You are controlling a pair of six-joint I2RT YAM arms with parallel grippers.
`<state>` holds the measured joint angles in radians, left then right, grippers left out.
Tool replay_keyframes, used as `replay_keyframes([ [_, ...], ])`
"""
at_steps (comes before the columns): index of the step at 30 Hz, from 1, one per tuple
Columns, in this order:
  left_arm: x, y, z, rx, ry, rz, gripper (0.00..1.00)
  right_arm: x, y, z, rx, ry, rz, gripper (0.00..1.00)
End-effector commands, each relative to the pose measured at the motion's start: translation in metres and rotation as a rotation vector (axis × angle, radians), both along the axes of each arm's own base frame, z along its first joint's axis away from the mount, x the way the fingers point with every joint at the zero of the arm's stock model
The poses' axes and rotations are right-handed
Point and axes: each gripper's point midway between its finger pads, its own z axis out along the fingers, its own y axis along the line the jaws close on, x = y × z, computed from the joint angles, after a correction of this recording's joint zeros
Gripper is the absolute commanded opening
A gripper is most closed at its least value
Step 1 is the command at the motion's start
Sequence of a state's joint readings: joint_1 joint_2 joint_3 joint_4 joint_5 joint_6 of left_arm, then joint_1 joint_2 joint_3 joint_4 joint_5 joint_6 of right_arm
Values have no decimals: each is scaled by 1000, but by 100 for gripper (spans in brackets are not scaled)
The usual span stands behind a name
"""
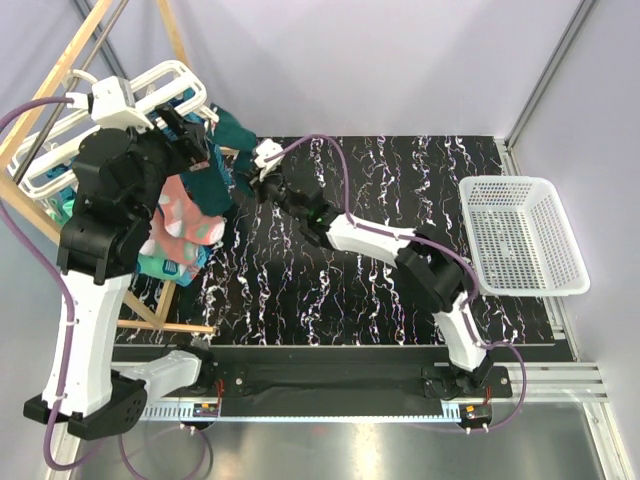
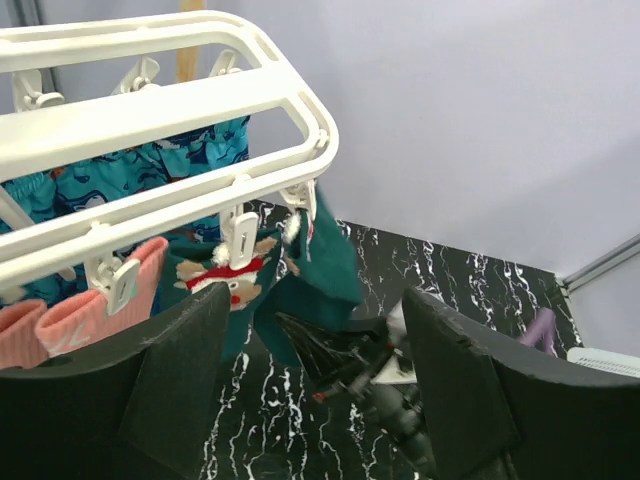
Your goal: Remove the socks clipped to the hanger
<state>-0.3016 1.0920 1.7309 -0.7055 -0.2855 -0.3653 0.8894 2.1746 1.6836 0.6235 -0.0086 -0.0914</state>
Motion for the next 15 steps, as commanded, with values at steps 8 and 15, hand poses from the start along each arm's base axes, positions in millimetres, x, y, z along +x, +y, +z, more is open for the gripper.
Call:
replay_keyframes([
  [8,39,-26,-7,6,9,-78,77,-31,-28,100,156,-171,25,0],
  [15,62,-27,-4,-5,-11,-47,77,-52,-24,102,137,-179,130,0],
])
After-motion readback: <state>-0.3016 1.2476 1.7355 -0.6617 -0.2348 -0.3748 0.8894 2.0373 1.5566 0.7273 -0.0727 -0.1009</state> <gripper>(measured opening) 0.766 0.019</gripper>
